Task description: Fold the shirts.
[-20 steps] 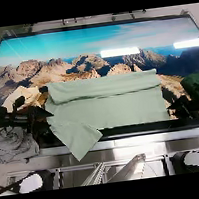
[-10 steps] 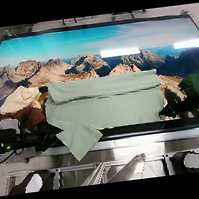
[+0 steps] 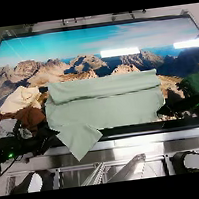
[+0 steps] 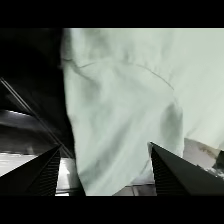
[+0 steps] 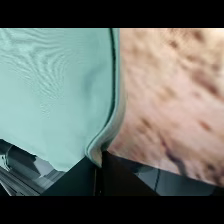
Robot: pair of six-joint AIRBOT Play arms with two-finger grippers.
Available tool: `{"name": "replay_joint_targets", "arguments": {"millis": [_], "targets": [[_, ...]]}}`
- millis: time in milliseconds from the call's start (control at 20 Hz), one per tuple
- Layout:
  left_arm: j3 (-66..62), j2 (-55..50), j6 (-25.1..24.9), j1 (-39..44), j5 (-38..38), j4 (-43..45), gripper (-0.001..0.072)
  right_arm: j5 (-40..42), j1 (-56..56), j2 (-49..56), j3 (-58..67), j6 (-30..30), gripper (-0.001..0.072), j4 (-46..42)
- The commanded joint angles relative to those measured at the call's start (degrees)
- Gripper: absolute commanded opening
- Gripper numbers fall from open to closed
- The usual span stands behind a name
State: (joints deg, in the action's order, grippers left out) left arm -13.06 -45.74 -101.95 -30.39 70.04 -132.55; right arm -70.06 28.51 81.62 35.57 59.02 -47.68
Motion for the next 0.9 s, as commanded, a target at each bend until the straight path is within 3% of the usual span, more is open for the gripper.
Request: {"name": "replay_joint_targets", "arguments": {"millis": [0, 150, 400, 500, 700, 750, 850], "targets": [[0.2, -6.3, 0.9, -0.1, -2.2, 1.1, 0.0594, -0.5, -0.1, -0.1, 0.0, -0.2, 0.0021, 0.6], [0.5, -12.8, -2.3, -0.1, -3.5, -0.1, 0.0593, -0.7, -0.1, -0.1, 0.0, -0.4, 0.0021, 1.1], [6.3, -17.2, -25.1, -0.1, -1.5, -16.5, 0.0594, -1.0, -0.1, -0.1, 0.0, -0.4, 0.0021, 1.1], [9.9, -14.1, -28.5, -0.5, -1.7, -17.4, 0.0594, -1.3, 0.0, -0.1, 0.0, -0.4, 0.0021, 1.4], [17.3, 1.1, -28.3, -9.2, -2.0, -15.3, 0.0583, -1.3, -0.1, -0.1, 0.0, -0.3, 0.002, 1.4], [16.9, 4.6, -26.7, -11.1, -0.7, -14.6, 0.0503, -1.5, 0.0, -0.1, 0.0, -0.3, 0.0021, 1.5], [16.3, 11.1, -26.3, -14.2, 2.6, -15.7, 0.0209, -1.5, 0.0, -0.3, 0.0, -0.4, 0.002, 1.5]]}}
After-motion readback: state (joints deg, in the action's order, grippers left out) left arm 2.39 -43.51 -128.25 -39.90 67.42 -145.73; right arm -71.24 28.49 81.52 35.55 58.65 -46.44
